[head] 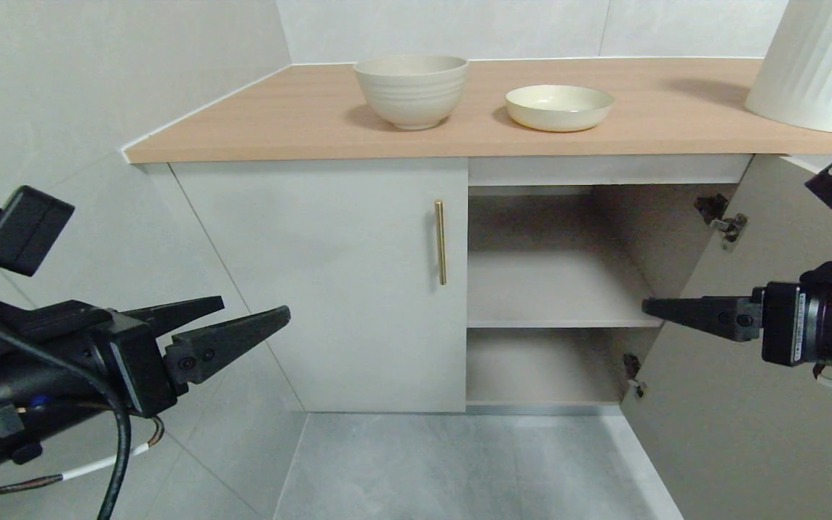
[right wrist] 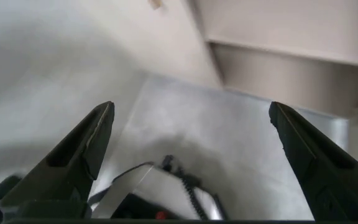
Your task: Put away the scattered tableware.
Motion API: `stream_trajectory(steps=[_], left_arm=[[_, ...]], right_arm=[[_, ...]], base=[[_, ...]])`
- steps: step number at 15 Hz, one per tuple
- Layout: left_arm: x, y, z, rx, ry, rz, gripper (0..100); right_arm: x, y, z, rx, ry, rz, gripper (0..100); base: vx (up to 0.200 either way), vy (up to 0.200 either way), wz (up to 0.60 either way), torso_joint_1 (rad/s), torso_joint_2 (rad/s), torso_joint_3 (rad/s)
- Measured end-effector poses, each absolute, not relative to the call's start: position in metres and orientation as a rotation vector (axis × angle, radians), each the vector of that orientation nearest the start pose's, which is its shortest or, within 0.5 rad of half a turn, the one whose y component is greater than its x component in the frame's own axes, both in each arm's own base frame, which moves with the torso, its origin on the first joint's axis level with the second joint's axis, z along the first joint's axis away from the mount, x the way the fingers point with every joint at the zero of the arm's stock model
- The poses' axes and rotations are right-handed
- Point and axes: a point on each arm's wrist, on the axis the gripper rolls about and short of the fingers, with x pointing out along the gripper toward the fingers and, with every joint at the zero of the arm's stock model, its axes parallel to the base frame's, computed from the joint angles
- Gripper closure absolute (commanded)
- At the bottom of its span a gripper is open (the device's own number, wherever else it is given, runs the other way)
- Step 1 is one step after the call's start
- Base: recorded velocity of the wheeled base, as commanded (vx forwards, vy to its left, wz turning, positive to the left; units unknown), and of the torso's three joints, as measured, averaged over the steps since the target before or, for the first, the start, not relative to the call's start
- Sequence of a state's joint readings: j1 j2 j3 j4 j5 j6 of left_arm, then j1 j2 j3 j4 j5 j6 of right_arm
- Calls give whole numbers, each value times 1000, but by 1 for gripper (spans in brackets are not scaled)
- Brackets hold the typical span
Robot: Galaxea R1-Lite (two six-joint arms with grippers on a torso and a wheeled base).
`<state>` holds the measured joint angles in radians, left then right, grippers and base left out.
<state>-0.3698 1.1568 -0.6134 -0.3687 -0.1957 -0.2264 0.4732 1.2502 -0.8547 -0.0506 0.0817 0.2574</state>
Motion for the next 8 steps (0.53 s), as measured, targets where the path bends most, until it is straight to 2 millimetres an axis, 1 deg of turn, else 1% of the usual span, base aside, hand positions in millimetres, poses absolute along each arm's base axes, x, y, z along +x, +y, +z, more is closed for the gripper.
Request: stream_trajectory(steps=[1,5,8], left_arm=[[156,-63,232,-206,236,-532,0],[157,-61,234,-208,233,-521,0],[157,-61,234,-208,232,-521,0]], right_arm=[[167,92,256,172,400,489,0],[158,95,262,169,374,521,0],[153,96,264,171,366,545,0]], base=[[0,0,0,0,0,0],[200,0,0,2,-1,6],[200,0,0,7,2,1]])
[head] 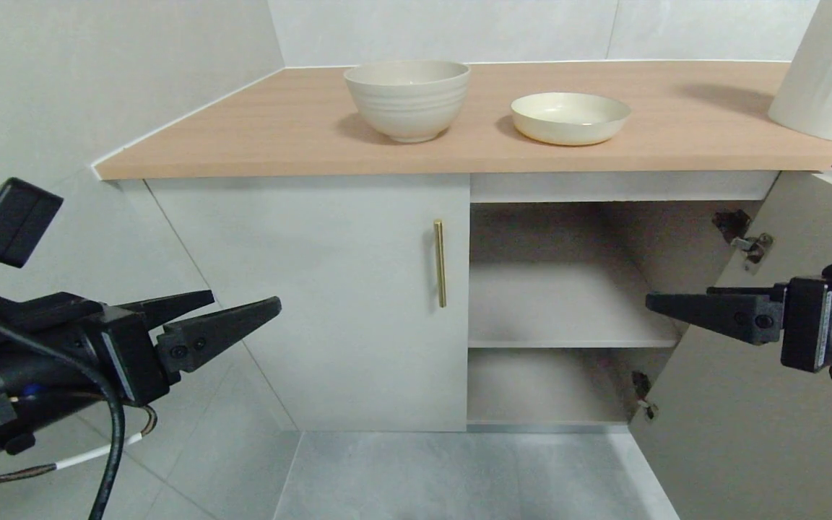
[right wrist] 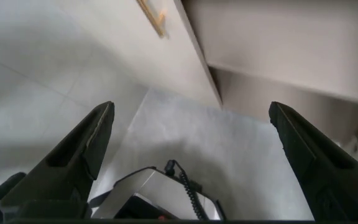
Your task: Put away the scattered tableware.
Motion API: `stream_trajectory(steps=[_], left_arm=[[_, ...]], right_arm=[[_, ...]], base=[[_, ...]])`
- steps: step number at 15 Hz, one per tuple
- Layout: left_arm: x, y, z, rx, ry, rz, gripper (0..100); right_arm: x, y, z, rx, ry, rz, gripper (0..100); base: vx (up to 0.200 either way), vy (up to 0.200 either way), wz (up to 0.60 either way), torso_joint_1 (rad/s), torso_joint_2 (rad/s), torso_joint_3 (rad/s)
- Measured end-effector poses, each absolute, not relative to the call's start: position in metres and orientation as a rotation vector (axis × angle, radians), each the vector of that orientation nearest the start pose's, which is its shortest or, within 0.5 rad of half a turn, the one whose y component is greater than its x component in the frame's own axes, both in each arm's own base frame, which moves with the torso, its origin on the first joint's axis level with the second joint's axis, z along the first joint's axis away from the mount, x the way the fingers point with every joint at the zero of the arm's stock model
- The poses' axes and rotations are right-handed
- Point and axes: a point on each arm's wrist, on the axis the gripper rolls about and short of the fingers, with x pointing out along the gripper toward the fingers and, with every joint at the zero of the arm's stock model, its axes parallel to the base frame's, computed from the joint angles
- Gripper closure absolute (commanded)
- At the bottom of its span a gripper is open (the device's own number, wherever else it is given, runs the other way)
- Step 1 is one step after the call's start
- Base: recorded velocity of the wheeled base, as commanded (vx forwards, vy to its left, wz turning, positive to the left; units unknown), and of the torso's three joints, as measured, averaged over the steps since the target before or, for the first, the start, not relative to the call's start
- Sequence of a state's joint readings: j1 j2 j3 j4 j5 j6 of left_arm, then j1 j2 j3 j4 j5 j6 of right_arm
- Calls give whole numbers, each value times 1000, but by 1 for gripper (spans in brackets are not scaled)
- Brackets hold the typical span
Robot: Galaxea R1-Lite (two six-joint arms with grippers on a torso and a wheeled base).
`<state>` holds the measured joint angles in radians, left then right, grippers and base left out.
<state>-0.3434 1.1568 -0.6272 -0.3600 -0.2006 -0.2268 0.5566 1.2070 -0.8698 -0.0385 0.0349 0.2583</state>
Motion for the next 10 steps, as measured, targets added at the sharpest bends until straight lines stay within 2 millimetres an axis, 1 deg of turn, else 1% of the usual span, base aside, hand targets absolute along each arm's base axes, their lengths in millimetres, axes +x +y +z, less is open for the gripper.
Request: stream_trajectory(steps=[2,4,6,7,10], left_arm=[[157,-61,234,-208,233,-522,0],[157,-61,234,-208,233,-522,0],[156,-61,234,-209,231,-523,0],[156,-61,234,-210,228,-524,0],[156,-60,234,-210,228,-523,0]], right_arm=[[151,97,264,171,365,555,0],[149,96,262,169,364,559,0],[147,94,258,105,347,569,0],[146,94,254,60,326,578,0],[146,93,249,50,247,586,0]], base=[[200,0,0,7,-2,2],[0,0,0,0,0,0],[0,0,0,0,0,0],[0,0,0,0,0,0],[0,0,0,0,0,0]])
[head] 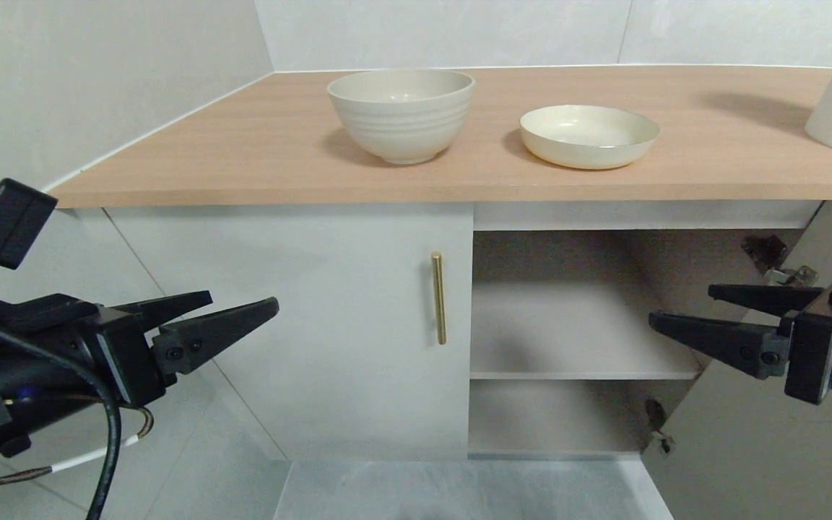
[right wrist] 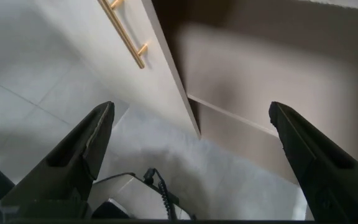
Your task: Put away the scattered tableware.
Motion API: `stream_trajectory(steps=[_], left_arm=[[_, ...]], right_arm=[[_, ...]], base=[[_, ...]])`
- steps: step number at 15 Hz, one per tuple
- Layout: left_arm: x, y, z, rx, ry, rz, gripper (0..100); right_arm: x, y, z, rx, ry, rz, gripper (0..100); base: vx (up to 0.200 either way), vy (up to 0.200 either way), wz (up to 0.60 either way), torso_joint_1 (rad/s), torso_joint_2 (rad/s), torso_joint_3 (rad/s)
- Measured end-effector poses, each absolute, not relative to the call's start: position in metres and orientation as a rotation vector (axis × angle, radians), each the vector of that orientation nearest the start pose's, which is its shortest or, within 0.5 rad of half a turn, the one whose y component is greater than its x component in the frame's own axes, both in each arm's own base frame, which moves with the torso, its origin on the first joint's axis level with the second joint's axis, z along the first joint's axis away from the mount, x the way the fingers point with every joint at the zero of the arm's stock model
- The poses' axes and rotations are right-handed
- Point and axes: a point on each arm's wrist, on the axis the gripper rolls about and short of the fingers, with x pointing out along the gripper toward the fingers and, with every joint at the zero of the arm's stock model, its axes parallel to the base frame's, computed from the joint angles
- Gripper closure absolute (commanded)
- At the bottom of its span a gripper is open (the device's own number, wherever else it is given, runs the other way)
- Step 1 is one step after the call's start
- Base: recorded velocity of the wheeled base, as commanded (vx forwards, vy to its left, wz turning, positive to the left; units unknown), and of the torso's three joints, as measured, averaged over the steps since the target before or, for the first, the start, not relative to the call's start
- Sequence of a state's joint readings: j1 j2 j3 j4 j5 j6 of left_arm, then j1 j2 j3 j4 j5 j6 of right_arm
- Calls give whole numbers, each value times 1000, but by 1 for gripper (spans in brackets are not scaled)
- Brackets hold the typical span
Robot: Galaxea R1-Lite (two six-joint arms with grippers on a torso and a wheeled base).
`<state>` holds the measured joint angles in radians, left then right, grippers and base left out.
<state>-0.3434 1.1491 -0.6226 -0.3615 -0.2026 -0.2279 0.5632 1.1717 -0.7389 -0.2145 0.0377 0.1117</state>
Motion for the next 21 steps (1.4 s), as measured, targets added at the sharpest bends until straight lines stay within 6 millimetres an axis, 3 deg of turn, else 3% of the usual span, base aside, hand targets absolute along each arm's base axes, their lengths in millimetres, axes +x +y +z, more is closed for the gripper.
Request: stream_trajectory(steps=[7,13,21], left_arm=[[156,-61,235,-237,232,-522,0],[156,-61,235,-236,232,-525,0],[156,-61,235,-236,235,-526,0]], right_arm=[[145,93,245,49,235,587,0],[145,92,245,49,235,587,0],[145,92,244,47,237,586,0]], base=[[0,0,0,87,-129,-136],[0,0,0,119,-557,-255],[0,0,0,279,-488,-262]])
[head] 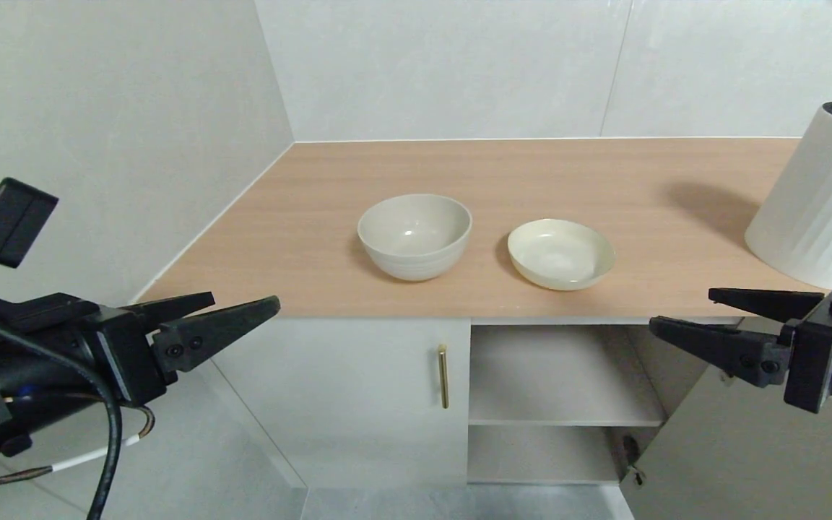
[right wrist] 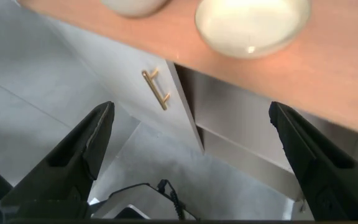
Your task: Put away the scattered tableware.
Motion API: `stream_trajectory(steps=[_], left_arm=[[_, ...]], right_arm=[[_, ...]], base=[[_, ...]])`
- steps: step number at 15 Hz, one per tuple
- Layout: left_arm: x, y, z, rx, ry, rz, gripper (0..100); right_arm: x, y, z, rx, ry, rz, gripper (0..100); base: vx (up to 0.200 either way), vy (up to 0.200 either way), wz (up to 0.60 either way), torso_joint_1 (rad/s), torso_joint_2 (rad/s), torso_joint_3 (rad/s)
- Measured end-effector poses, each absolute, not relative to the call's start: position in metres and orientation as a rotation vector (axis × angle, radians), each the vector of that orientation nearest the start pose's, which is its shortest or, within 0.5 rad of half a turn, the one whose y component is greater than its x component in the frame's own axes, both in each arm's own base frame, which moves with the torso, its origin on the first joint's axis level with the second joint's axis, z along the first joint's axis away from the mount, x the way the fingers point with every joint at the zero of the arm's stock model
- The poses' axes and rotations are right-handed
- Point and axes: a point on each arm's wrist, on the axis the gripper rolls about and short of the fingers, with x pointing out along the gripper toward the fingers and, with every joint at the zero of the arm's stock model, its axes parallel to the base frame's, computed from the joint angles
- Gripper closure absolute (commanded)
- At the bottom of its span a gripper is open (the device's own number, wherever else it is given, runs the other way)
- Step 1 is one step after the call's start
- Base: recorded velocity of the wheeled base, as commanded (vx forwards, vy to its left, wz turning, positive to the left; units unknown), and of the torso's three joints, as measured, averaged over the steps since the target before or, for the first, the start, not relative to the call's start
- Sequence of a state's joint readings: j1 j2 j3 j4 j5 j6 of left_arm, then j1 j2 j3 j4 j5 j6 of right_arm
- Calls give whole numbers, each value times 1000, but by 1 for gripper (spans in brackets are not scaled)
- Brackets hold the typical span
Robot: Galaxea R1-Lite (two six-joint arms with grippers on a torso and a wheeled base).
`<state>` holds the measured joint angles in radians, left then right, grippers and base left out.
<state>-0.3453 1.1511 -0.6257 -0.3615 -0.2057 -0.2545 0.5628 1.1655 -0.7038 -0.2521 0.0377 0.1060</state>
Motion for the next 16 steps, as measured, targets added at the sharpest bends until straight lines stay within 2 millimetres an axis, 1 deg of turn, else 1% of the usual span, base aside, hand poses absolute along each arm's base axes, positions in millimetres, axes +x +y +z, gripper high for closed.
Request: stream_trajectory(steps=[2,4,5,6,8,9,10,11,12,13,14,16], left_arm=[[156,-61,234,-235,238,-533,0],[155,-62,234,-238,245,-573,0],[156,-63,239,-240,233,-597,0],[156,-63,243,-240,234,-601,0],[159,-64,250,-239,280,-594,0],[162,-64,255,-239,312,-583,0],[166,-64,265,-239,331,-572,0],[173,-65,279,-244,338,-558,0],[183,-67,288,-258,352,-529,0],[194,-69,295,-292,356,-476,0],[204,-73,299,-329,367,-428,0],[219,-86,299,-350,375,-348,0]], right_arm=[[146,93,244,42,236,587,0],[147,94,243,33,241,585,0],[149,94,242,25,240,583,0],[151,95,245,19,231,577,0],[161,96,256,21,210,553,0],[167,96,262,20,220,535,0],[175,96,272,22,220,513,0],[186,96,283,35,223,484,0],[199,96,287,68,242,442,0],[211,97,288,101,260,380,0],[223,98,288,118,268,309,0],[238,101,285,112,276,213,0]], base=[[0,0,0,173,-356,-190],[0,0,0,68,-117,-68],[0,0,0,27,-56,-32],[0,0,0,0,0,0],[0,0,0,0,0,0],[0,0,0,0,0,0],[0,0,0,0,0,0],[0,0,0,0,0,0],[0,0,0,0,0,0],[0,0,0,0,0,0],[0,0,0,0,0,0],[0,0,0,0,0,0]])
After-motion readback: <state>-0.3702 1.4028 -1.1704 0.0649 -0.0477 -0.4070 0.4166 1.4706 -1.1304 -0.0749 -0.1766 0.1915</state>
